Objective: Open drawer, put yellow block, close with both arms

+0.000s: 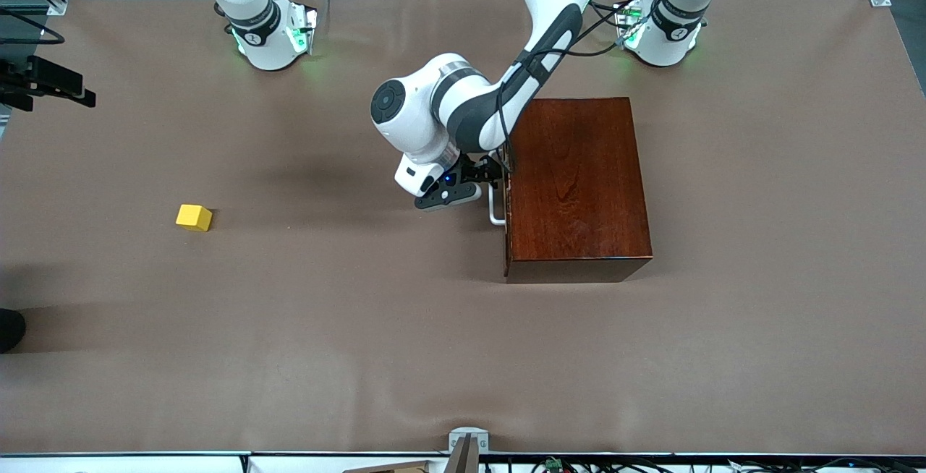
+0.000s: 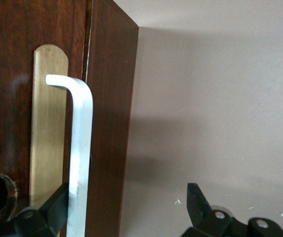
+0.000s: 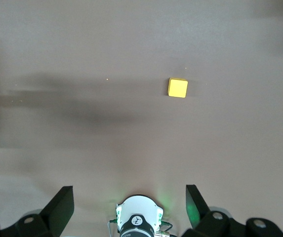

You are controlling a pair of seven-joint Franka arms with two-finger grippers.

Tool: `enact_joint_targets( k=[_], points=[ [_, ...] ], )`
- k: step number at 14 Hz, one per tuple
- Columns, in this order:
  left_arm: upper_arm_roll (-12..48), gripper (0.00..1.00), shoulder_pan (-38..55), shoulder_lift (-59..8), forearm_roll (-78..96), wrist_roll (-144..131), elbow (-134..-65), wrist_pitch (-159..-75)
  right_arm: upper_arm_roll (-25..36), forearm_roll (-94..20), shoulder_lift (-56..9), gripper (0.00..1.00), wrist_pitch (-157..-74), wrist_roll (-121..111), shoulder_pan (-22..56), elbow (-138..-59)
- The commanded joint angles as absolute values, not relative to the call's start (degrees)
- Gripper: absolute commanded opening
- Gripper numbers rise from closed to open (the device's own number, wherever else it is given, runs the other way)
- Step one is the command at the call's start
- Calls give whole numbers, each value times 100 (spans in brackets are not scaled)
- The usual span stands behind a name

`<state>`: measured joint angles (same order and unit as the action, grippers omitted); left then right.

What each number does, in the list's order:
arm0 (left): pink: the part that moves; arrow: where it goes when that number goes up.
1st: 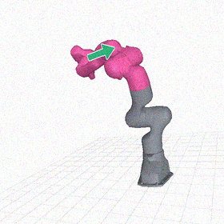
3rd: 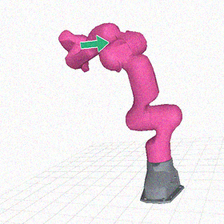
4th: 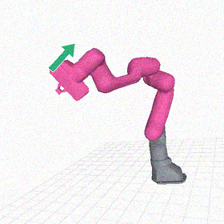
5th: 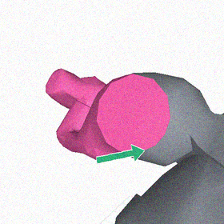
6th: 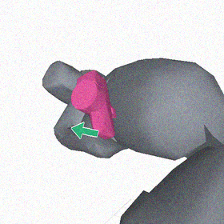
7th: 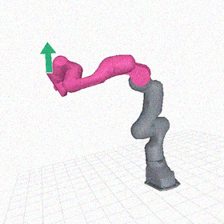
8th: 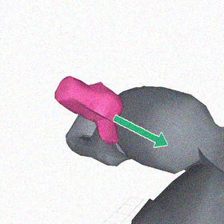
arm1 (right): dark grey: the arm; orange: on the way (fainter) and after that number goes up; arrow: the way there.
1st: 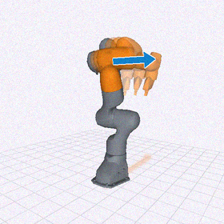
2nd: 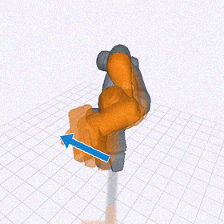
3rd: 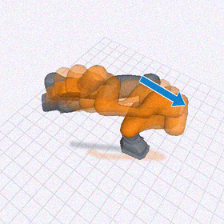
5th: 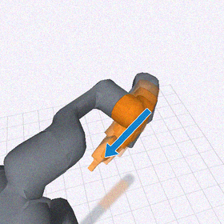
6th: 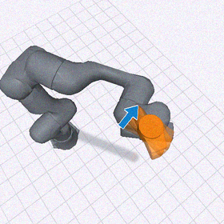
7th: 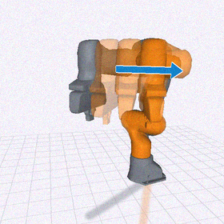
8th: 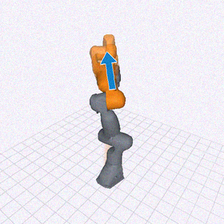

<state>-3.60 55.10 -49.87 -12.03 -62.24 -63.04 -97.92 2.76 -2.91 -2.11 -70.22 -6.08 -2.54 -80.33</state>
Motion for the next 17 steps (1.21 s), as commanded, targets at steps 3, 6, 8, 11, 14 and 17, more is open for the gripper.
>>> enact_joint_targets(
  k=[3, 6, 8, 11, 14, 17],
  points=[
    [-299, 100, 5563, -5124, -1257, -6845, -6056, -10476, 202, -290, -229, 100, -7014, -615, -352, -7998],
    [-281, 100, 5590, -5124, -1029, -6987, -6056, -10748, 202, -299, -272, 100, -6996, -580, -352, -7998],
    [-264, 100, 5599, -5124, -1002, -7048, -6047, -11002, 202, -299, -281, 100, -6996, -606, -343, -7998],
    [-141, 100, 5616, -5124, -993, -7216, -6047, -11302, 211, -281, -316, 100, -7031, -615, -352, -7998],
    [-35, 100, 5625, -5124, -906, -7452, -6021, -11644, 220, -220, -334, 100, -7066, -606, -360, -7980],
    [-44, 100, 5704, -5133, -896, -7584, -6021, -11943, 272, -88, -395, 100, -7084, -606, -360, -7963]
  ],
)
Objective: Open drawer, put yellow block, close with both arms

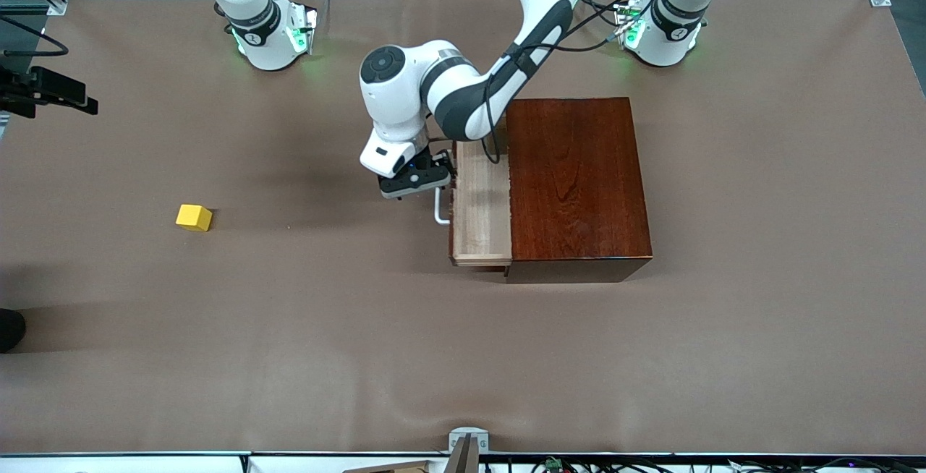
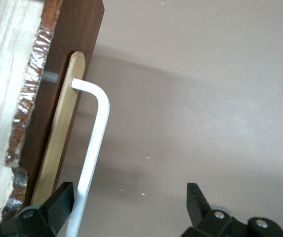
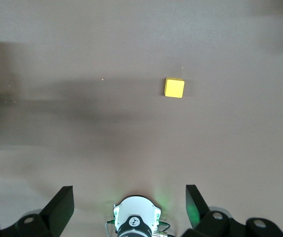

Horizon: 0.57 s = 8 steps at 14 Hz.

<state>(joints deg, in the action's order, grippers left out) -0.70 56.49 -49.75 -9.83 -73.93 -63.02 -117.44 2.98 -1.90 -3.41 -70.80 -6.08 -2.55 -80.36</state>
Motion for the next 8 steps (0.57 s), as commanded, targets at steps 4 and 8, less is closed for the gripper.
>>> enact_joint_targets(
  k=[4, 8],
  points=[
    [-35, 100, 5695, -5063, -896, -7840, -6029, -12138, 299, 184, -580, 100, -7207, -589, -369, -7972],
    [-140, 100, 5608, -4782, -914, -7796, -6056, -11805, 457, 185, -729, 100, -7260, -554, -369, -7972]
  ],
)
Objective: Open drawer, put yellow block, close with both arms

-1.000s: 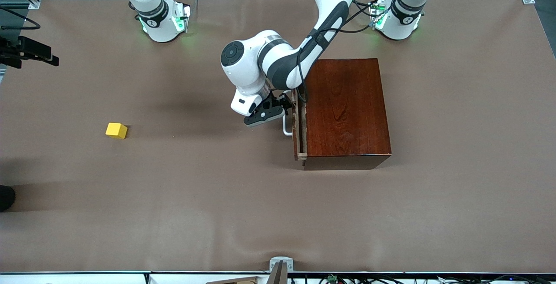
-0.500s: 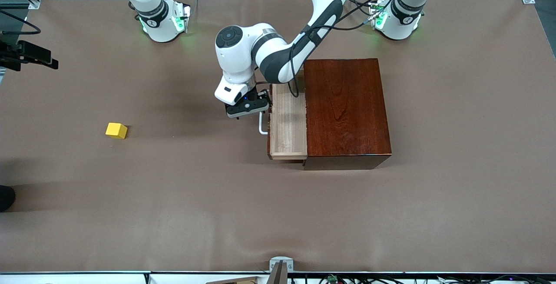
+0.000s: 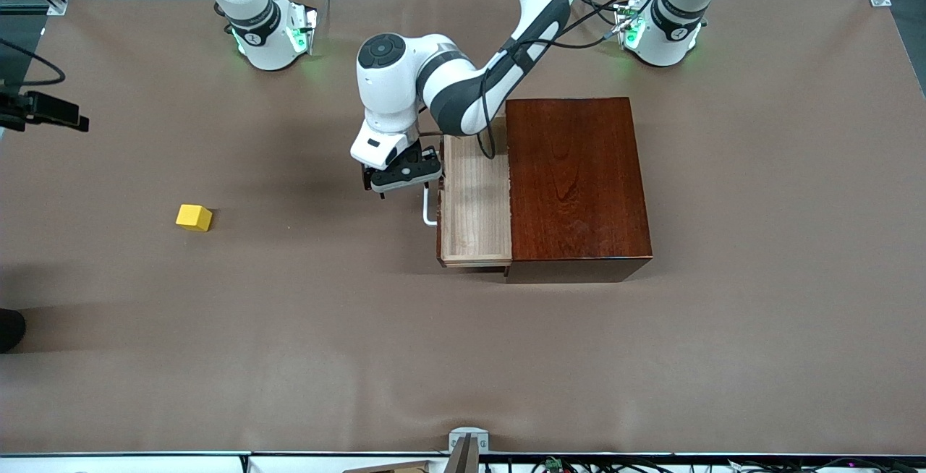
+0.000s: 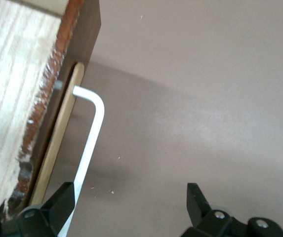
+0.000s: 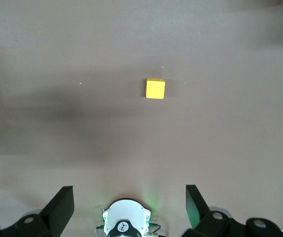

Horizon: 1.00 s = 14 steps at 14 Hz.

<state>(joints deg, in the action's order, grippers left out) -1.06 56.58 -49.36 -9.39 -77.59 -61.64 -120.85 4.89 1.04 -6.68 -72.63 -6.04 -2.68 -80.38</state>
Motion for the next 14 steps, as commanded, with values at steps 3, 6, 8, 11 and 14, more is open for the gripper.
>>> enact_joint_targets(
  k=[3, 6, 8, 11, 14],
  points=[
    [-114, 100, 5231, -4186, -905, -7717, -6056, -10980, 475, 202, -800, 100, -7426, -571, -360, -7972],
    [-123, 100, 4739, -3290, -888, -6850, -6134, -10330, 536, 167, -1150, 100, -7523, -571, -369, -7972],
    [-114, 100, 4317, -2850, -818, -6051, -6161, -9653, 737, -51, -1178, 100, -7707, -606, -369, -7972],
    [-141, 100, 3693, -2348, -835, -5206, -6170, -8914, 765, -70, -1335, 100, -7804, -563, -352, -8007],
    [-141, 100, 3061, -1979, -914, -4222, -6170, -8693, 773, -79, -1537, 100, -7848, -501, -369, -8024]
  ],
)
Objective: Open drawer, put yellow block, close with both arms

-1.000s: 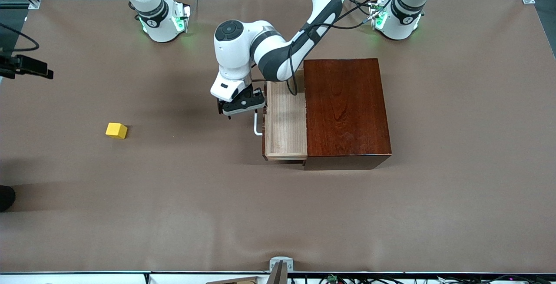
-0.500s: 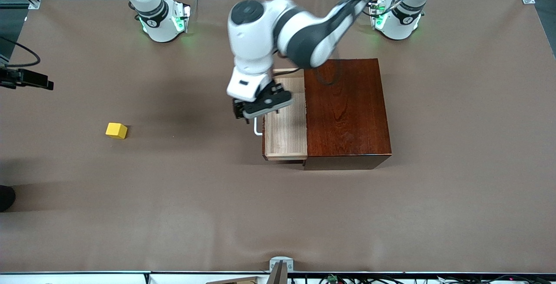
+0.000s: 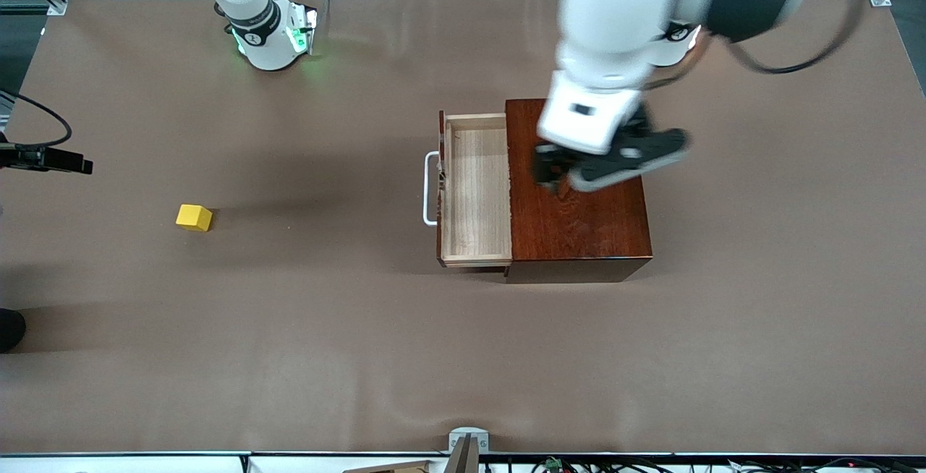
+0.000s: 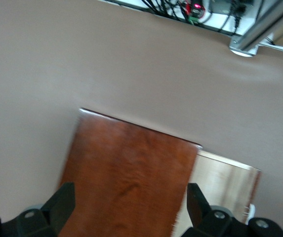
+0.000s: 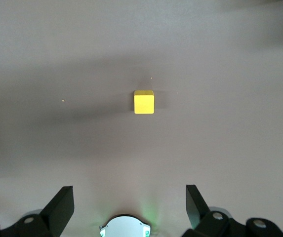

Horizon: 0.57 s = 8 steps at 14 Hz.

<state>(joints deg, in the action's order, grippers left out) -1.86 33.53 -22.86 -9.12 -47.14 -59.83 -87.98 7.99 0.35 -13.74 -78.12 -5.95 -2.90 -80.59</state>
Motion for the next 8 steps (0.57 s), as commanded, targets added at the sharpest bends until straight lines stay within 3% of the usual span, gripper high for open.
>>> enact_joint_targets(
  k=[1, 8],
  points=[
    [-149, 100, 2850, -1917, -914, -4001, -6179, -8684, 773, -79, -1660, 100, -7875, -362, -343, -8016],
    [-97, 100, 1504, -1354, -800, -2095, -6266, -7876, 765, -97, -1960, 100, -8234, -35, -343, -8384]
  ],
)
